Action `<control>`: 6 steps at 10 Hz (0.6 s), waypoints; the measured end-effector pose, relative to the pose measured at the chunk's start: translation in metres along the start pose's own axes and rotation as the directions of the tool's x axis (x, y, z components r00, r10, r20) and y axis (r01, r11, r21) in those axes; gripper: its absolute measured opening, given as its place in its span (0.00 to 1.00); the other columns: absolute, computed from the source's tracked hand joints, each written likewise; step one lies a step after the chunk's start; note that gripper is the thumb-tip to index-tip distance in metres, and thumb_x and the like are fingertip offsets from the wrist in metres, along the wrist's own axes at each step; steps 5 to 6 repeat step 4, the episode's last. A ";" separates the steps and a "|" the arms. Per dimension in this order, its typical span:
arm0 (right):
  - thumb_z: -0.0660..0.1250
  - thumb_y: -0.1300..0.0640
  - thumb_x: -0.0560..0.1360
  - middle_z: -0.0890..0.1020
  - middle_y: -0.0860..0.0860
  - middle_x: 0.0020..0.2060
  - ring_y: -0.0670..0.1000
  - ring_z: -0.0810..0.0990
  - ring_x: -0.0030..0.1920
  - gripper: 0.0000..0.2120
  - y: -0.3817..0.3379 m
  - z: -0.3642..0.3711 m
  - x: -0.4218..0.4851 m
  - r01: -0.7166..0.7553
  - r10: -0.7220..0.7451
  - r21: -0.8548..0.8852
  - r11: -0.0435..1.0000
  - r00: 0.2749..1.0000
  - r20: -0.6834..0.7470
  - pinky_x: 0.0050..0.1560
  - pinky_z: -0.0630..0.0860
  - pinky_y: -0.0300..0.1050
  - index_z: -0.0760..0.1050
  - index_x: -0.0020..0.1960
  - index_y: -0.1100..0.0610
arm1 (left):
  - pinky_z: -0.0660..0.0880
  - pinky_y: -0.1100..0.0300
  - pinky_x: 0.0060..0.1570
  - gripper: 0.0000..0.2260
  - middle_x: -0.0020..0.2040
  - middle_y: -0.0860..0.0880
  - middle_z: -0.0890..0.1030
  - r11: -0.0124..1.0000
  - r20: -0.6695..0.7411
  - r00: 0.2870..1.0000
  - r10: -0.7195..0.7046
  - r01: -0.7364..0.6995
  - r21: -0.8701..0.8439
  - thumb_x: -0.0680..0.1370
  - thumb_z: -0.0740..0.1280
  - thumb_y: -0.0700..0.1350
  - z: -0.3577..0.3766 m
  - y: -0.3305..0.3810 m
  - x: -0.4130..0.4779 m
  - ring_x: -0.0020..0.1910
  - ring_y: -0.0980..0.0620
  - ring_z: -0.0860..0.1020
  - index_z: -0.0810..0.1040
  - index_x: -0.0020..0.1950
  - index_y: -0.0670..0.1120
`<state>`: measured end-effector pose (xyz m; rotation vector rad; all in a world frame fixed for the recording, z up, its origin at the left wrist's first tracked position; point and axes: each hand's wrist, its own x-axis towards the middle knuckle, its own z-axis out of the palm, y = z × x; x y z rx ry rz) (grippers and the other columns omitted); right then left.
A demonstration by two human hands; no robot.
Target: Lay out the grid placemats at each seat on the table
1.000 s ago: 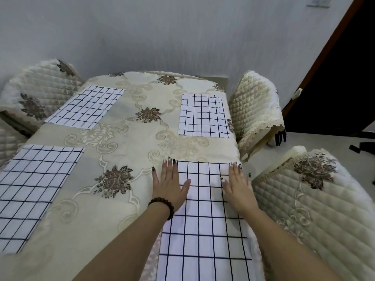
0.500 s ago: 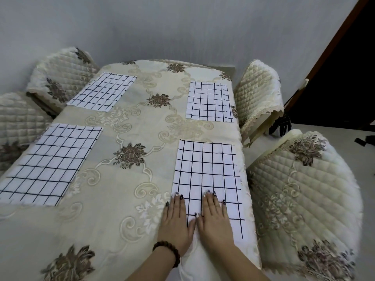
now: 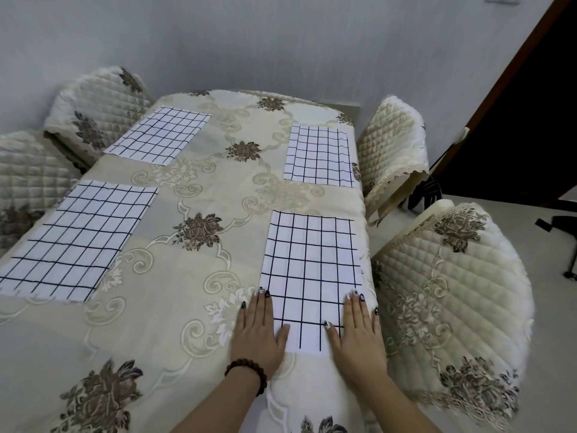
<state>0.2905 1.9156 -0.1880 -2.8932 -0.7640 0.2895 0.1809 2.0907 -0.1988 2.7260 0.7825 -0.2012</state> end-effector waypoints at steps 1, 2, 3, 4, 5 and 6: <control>0.22 0.31 0.66 0.34 0.47 0.74 0.45 0.34 0.75 0.44 0.002 -0.001 -0.001 -0.005 0.005 0.008 1.000 1.000 0.009 0.72 0.30 0.47 0.33 0.75 0.54 | 0.47 0.52 0.70 0.32 0.72 0.43 0.69 1.000 -0.010 1.000 -0.020 0.020 -0.024 0.80 0.41 0.58 -0.002 -0.002 0.000 0.72 0.50 0.60 0.67 0.71 0.38; 0.24 0.32 0.67 0.34 0.47 0.74 0.45 0.35 0.75 0.42 0.000 0.000 -0.002 0.003 -0.003 0.023 1.000 1.000 0.003 0.72 0.31 0.47 0.33 0.75 0.54 | 0.47 0.53 0.70 0.28 0.71 0.43 0.71 0.997 0.032 0.999 0.013 -0.010 -0.079 0.80 0.45 0.55 0.002 -0.003 0.000 0.71 0.50 0.61 0.68 0.70 0.38; 0.24 0.31 0.67 0.34 0.46 0.73 0.45 0.35 0.75 0.42 0.003 0.001 0.001 -0.002 0.000 0.054 0.999 0.999 0.039 0.72 0.31 0.46 0.33 0.75 0.53 | 0.45 0.56 0.71 0.28 0.72 0.44 0.69 0.979 0.020 0.999 0.035 -0.030 -0.200 0.80 0.46 0.55 -0.008 -0.006 -0.001 0.72 0.50 0.62 0.66 0.71 0.38; 0.34 0.31 0.73 0.40 0.47 0.76 0.45 0.40 0.76 0.39 0.011 -0.005 0.007 -0.059 0.037 0.302 0.952 0.996 0.080 0.76 0.37 0.46 0.40 0.77 0.53 | 0.45 0.64 0.72 0.28 0.78 0.48 0.55 0.904 -0.033 0.999 0.016 -0.028 -0.426 0.81 0.47 0.57 -0.024 -0.013 -0.001 0.76 0.54 0.53 0.54 0.77 0.42; 0.34 0.31 0.73 0.40 0.47 0.76 0.45 0.40 0.76 0.39 0.011 -0.005 0.007 -0.059 0.037 0.302 0.952 0.996 0.080 0.76 0.37 0.46 0.40 0.77 0.53 | 0.45 0.64 0.72 0.28 0.78 0.48 0.55 0.904 -0.033 0.999 0.016 -0.028 -0.426 0.81 0.47 0.57 -0.024 -0.013 -0.001 0.76 0.54 0.53 0.54 0.77 0.42; 0.34 0.31 0.73 0.40 0.47 0.76 0.45 0.40 0.76 0.39 0.011 -0.005 0.007 -0.059 0.037 0.302 0.952 0.996 0.080 0.76 0.37 0.46 0.40 0.77 0.53 | 0.45 0.64 0.72 0.28 0.78 0.48 0.55 0.904 -0.033 0.999 0.016 -0.028 -0.426 0.81 0.47 0.57 -0.024 -0.013 -0.001 0.76 0.54 0.53 0.54 0.77 0.42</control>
